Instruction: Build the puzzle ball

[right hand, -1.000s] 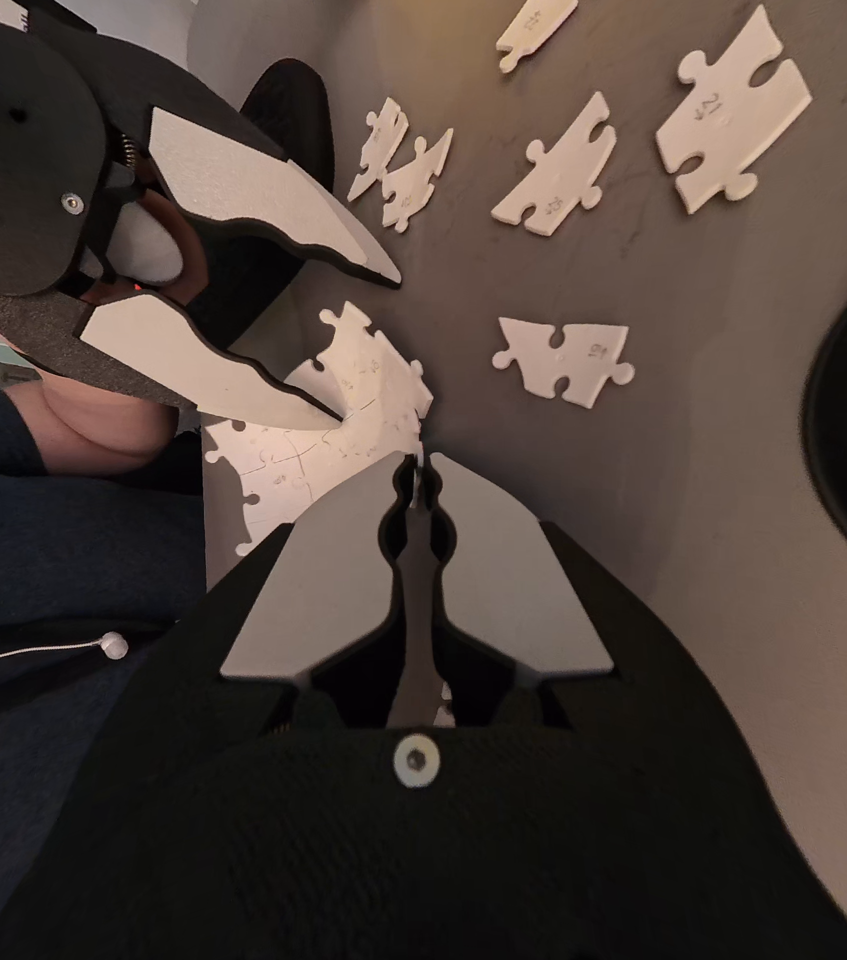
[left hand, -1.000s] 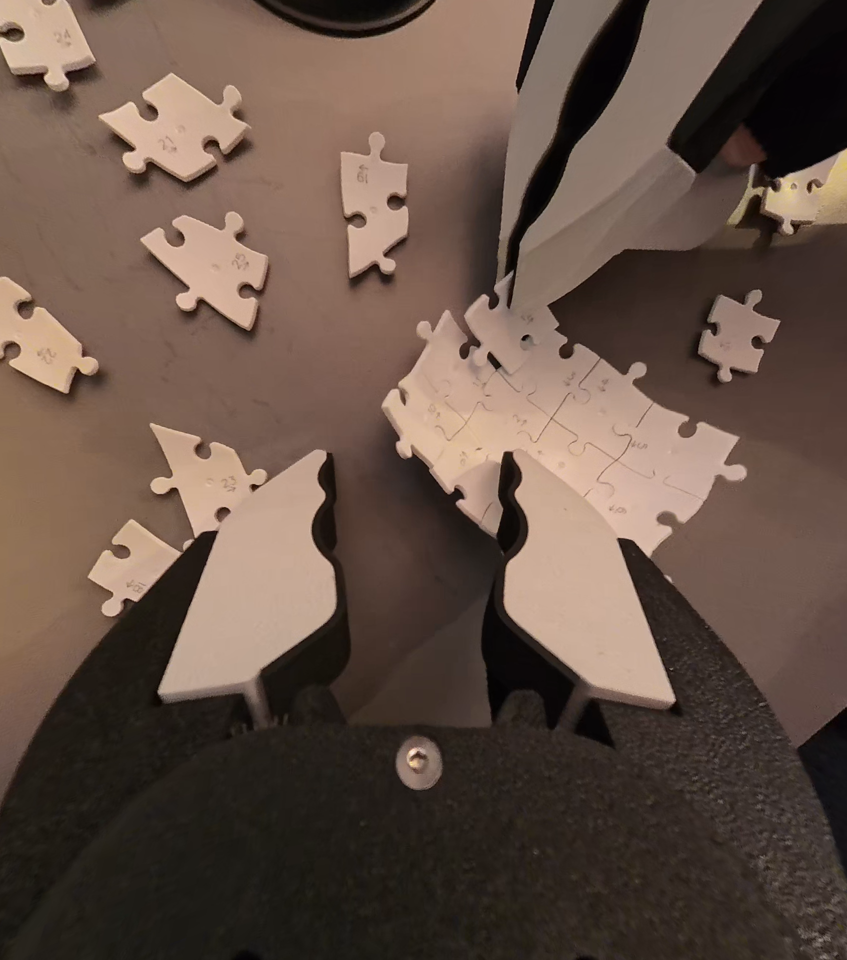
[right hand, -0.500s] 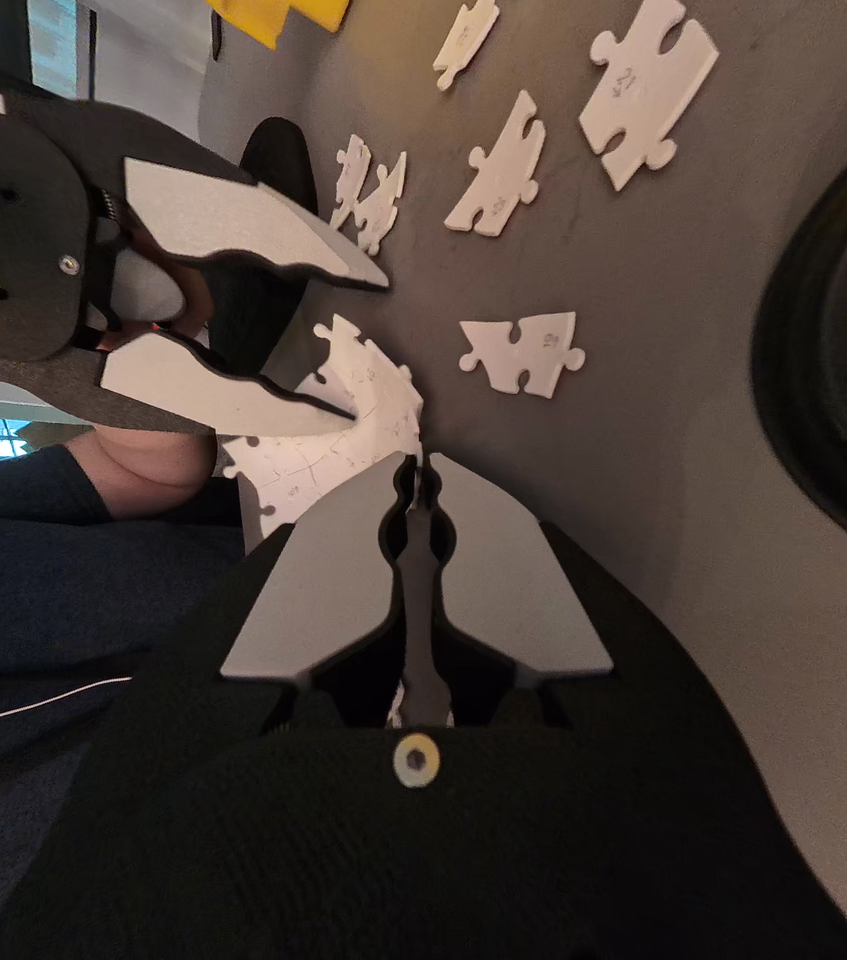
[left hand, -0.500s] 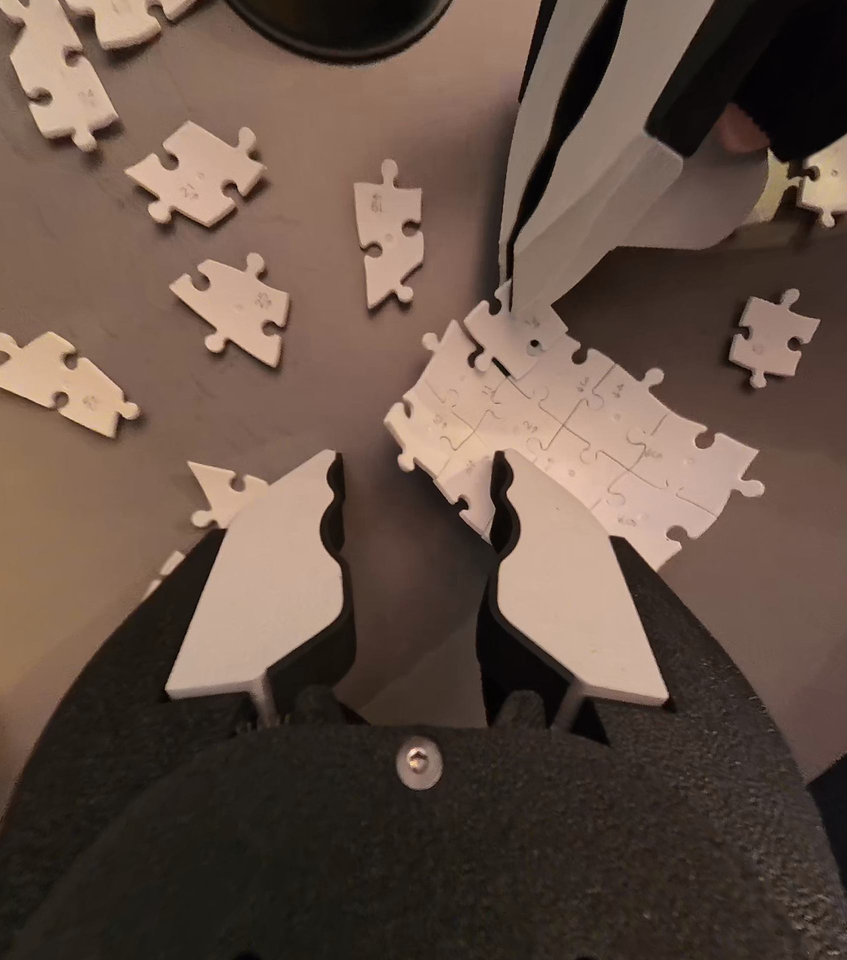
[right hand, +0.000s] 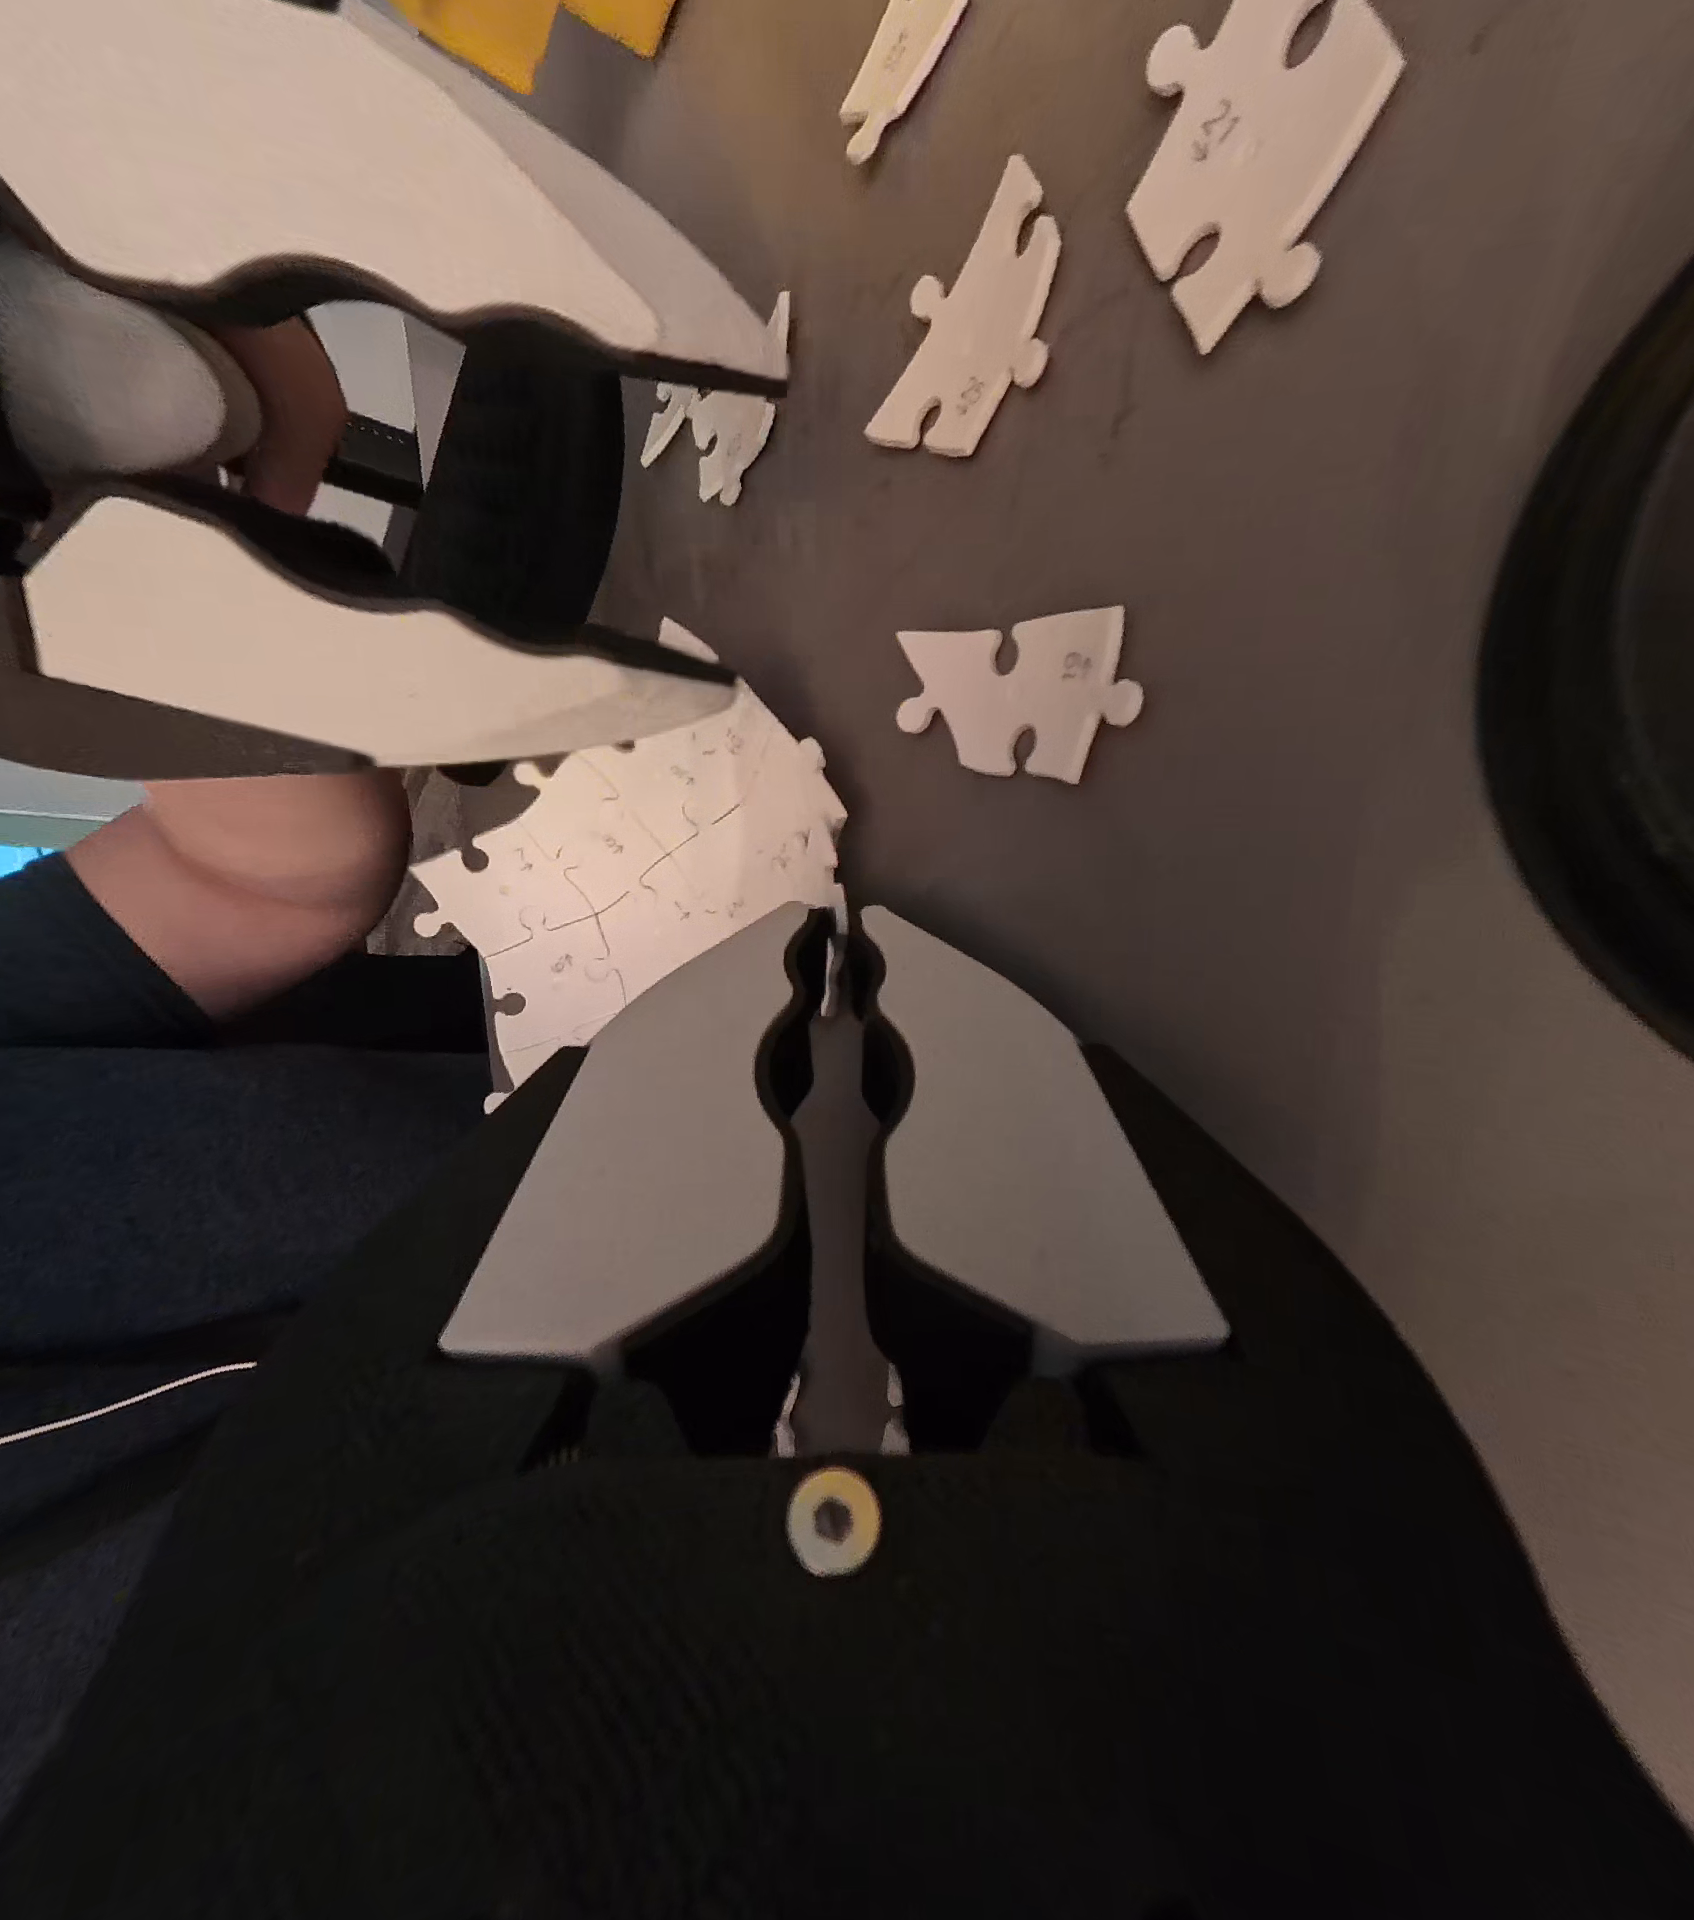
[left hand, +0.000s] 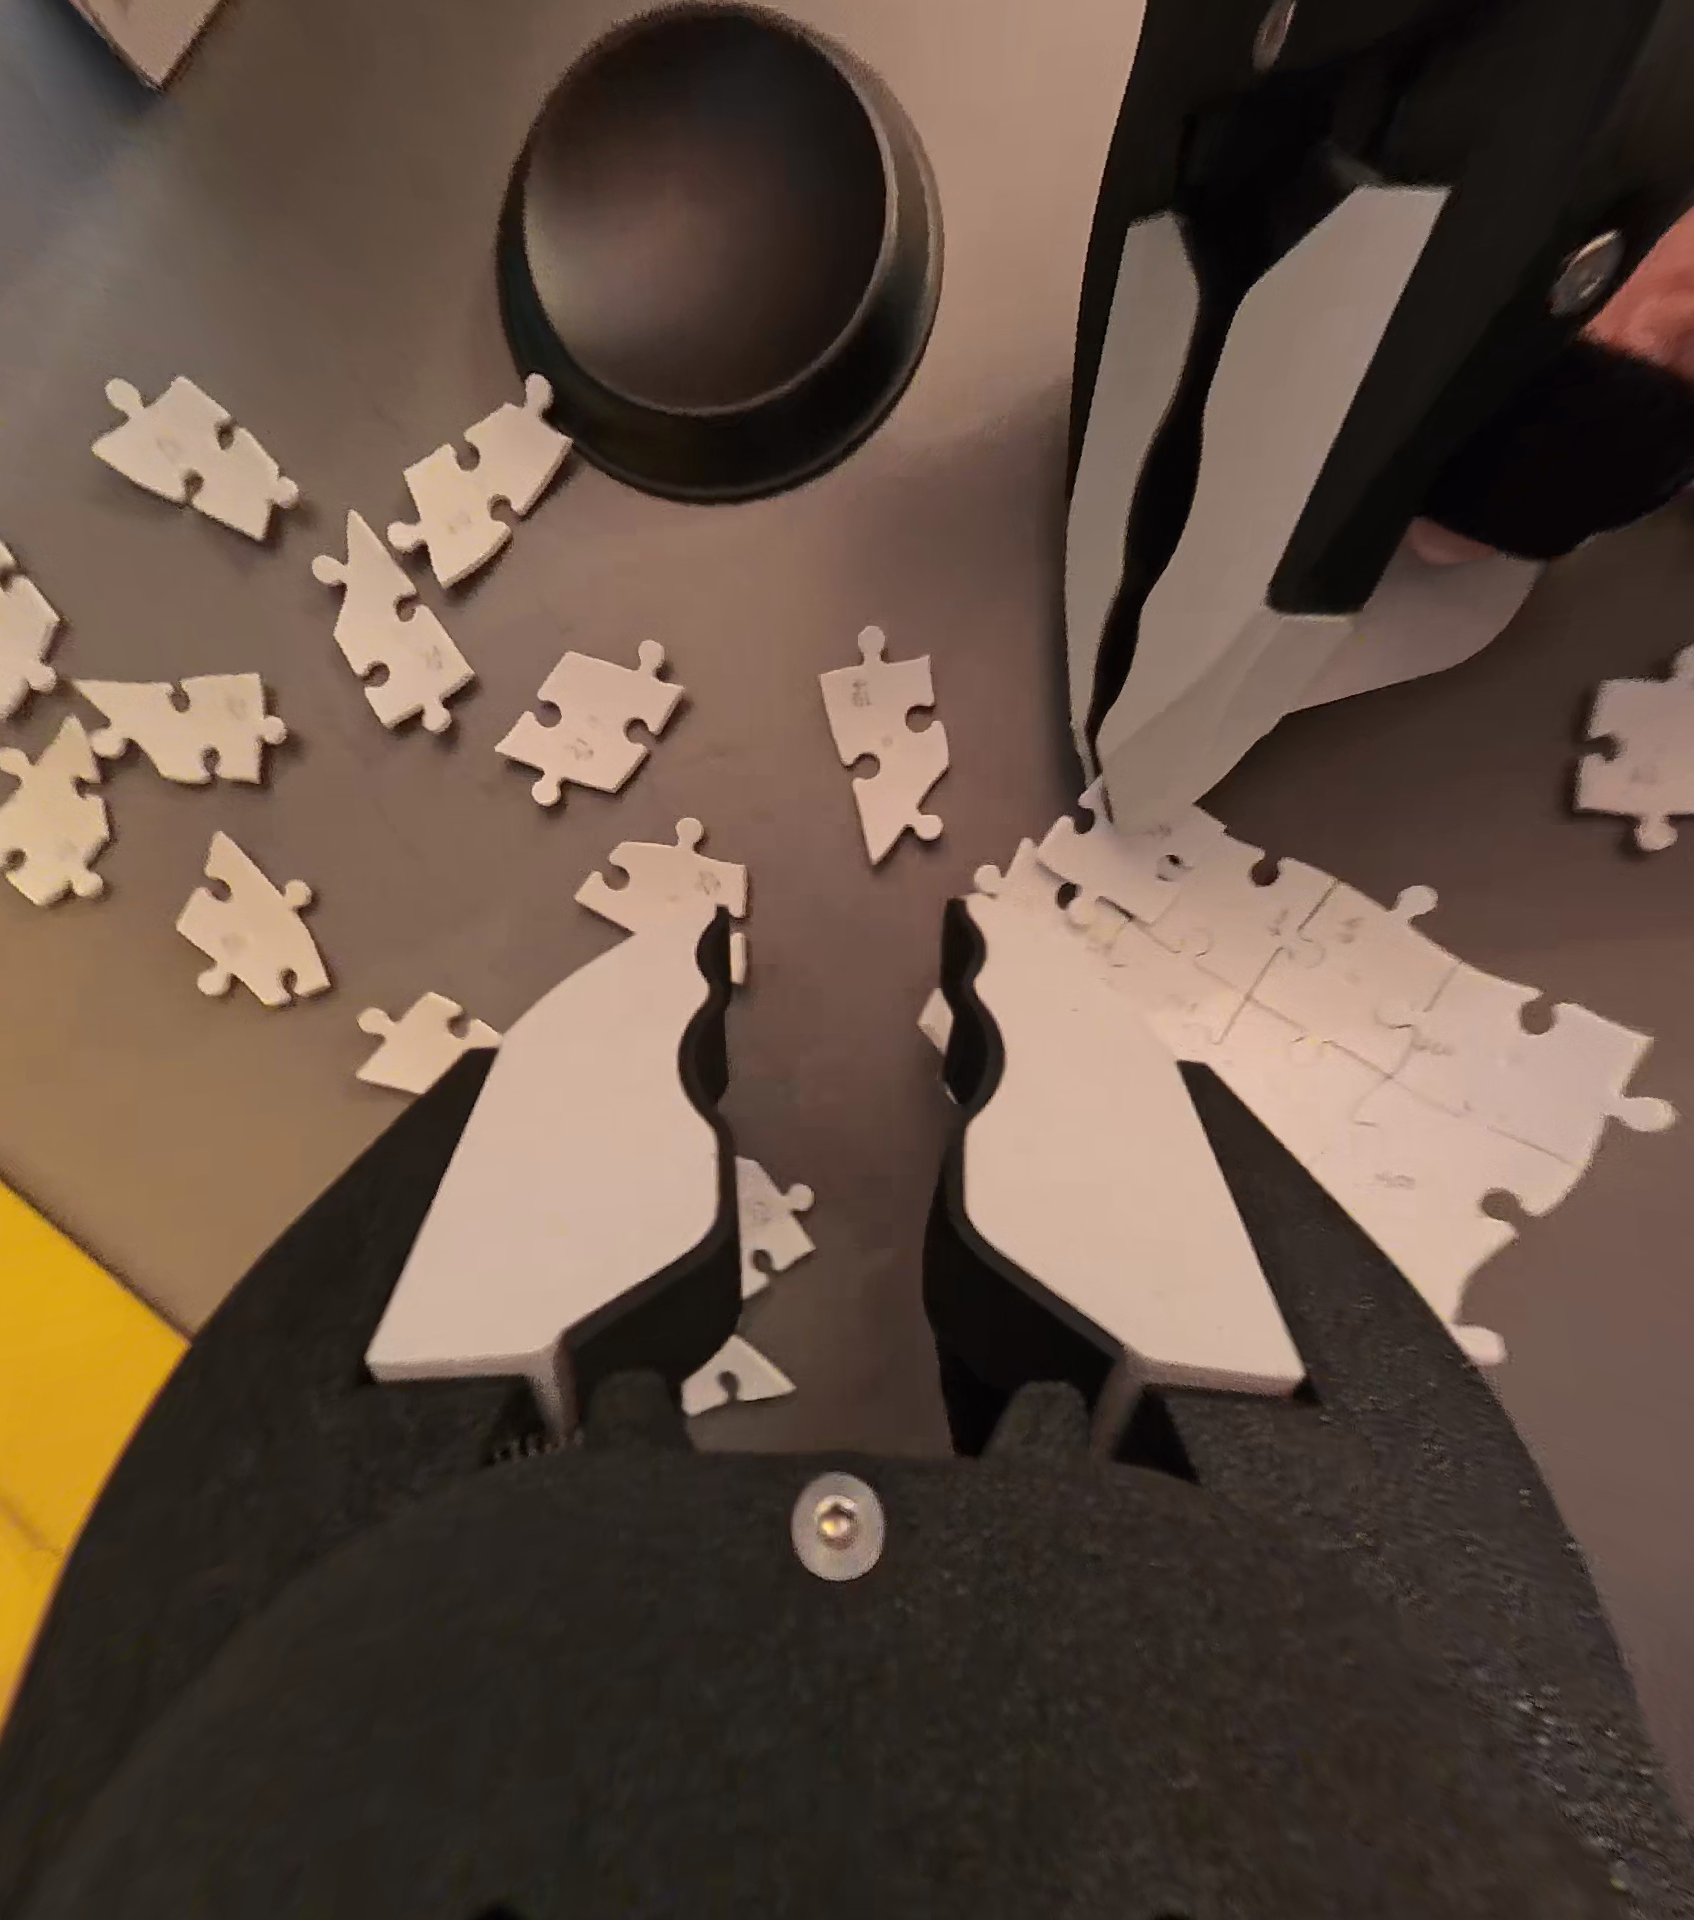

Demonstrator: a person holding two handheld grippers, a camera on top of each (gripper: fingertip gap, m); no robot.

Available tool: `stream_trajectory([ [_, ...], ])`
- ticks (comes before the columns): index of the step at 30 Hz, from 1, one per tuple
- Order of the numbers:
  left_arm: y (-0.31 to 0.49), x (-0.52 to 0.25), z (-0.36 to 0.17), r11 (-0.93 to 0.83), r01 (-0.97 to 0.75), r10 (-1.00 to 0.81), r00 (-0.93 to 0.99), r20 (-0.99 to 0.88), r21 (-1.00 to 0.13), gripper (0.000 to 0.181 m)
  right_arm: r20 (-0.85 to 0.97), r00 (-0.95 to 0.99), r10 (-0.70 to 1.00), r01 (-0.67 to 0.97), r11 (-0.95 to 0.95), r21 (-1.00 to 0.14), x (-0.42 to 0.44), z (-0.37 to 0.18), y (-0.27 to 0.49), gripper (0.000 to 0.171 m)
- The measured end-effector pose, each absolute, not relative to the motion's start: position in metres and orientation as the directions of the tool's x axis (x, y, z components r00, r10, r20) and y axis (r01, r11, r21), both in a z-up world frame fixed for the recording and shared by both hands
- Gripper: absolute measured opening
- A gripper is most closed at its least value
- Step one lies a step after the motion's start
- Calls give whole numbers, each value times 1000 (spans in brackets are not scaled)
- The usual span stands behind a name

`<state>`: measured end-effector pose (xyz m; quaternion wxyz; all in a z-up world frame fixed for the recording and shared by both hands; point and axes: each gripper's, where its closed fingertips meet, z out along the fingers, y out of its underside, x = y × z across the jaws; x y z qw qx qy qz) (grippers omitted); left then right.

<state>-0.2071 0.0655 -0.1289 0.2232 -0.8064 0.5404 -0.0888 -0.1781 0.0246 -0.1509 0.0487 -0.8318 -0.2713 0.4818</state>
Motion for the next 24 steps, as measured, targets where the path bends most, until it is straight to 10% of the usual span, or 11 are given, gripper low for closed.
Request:
stream_trajectory([
  [13, 63, -194, -136, -245, -881, -939, 319, -126, -405, 26, -791, 396, 467, 364, -870, -332, -177, -151, 30, 4],
  [24, 40, -230, -117, -522, -663, -814, 576, 80, -536, 26, -776, 400, 488, 391, -856, -337, -178, -152, 31, 4],
])
